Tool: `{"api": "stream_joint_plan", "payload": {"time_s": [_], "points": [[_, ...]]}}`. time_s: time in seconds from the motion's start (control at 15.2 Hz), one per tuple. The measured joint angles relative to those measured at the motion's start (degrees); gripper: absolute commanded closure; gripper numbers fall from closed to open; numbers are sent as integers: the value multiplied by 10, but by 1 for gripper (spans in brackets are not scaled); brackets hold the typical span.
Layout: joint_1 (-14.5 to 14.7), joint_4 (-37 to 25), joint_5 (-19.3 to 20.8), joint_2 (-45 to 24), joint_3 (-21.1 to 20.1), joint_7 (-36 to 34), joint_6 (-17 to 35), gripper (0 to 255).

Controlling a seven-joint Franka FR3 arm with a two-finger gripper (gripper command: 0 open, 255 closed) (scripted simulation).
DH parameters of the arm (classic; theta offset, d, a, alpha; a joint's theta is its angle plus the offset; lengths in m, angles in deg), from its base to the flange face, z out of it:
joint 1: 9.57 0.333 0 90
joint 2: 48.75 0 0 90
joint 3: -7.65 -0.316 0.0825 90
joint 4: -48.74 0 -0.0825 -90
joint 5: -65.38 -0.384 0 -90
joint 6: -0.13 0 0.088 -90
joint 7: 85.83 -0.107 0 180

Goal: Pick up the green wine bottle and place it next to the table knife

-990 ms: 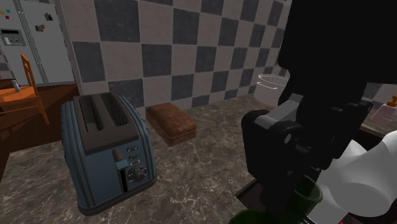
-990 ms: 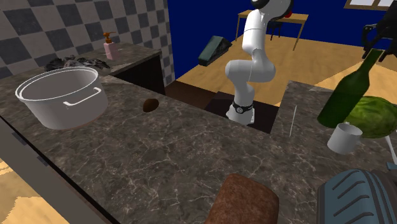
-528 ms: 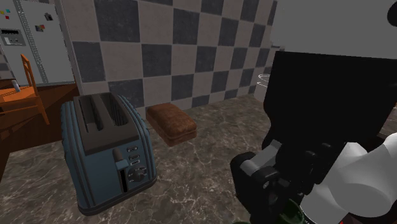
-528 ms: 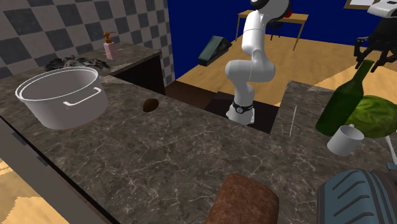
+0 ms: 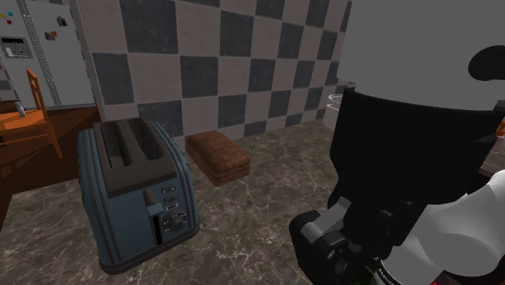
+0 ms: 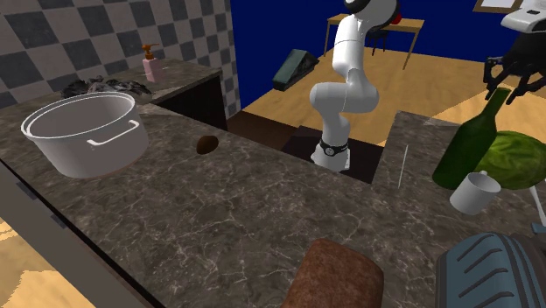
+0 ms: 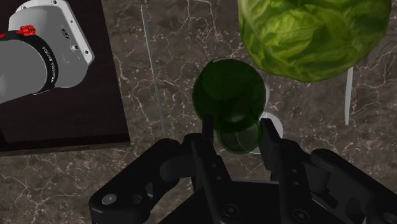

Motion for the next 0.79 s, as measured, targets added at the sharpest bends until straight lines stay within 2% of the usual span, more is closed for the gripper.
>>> {"api": "stream_joint_plan", "payload": {"time_s": [0.07,0.46,0.79], "points": [[0,0,0,0,0,0,0,0],[0,0,0,0,0,0,0,0],[-13,-82,18,-31,9,-14,-53,0]]}}
